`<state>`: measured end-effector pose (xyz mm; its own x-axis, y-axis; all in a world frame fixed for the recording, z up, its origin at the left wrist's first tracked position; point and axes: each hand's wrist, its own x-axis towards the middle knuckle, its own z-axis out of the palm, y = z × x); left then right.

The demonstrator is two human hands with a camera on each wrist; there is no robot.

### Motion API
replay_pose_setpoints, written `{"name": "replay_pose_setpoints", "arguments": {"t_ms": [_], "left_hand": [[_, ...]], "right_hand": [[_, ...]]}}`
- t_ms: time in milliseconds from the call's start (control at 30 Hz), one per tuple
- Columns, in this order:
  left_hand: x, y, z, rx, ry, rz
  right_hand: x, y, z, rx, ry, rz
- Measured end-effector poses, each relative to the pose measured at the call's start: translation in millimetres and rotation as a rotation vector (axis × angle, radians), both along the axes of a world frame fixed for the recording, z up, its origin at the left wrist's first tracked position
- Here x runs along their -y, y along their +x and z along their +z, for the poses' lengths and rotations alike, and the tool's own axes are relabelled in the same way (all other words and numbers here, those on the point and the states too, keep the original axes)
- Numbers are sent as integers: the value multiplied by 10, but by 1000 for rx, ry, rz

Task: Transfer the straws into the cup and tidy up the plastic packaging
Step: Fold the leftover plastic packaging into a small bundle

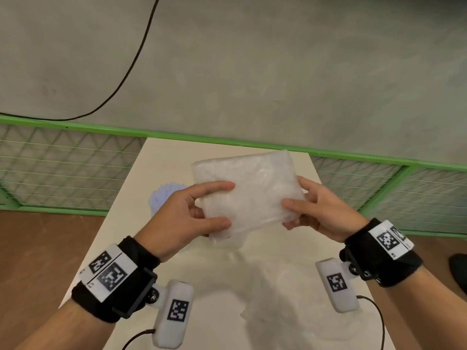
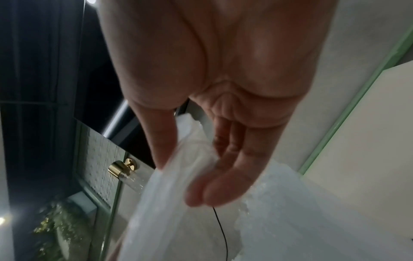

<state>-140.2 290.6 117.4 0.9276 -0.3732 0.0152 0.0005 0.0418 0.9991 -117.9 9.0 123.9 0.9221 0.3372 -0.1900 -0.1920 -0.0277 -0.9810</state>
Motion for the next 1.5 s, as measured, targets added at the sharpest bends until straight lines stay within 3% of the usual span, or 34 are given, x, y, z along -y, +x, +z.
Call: {"name": "replay_pose_setpoints", "arguments": {"t_ms": [100,233,300,500,600,667,767,833,1100,1200,1433,1500], "left_hand": [[14,1,-12,4,-30,18],[112,-11,-39,36,-166,125],[204,-33,-46,84,-214,181],[363,-116,-146,163,-248,225],[147,-117,-143,39,-293,220],[-44,-47,-127,-59,-163,133],[-147,36,-78,-127,69,-131],[-101,48,-47,-132,107,-140],[17,7,-139,-76,-79,89],[19,-42,-134,-28,-66,50],[13,-89,-84,-159,-245,-113],[67,-141,-54,-142,-224,-159]], "right_hand": [[23,35,49,116,23,-58],[-109,27,-51,59,497,-157],[-311,-30,-149,-36,601,-115],[-626,-82,-193,-20,455,-198],[-460,-63,-212,-43,350,-172],[-344,-75,-224,-57,211,-69],[-271,-106,-201,-70,22,109],[-264,-120,-156,-66,-46,176],[-211,-95,-189,72,172,17],[-222,-144,-163,120,155,8],[-218,-150,-106,176,178,54],[-230,-121,-102,210,182,70]]}}
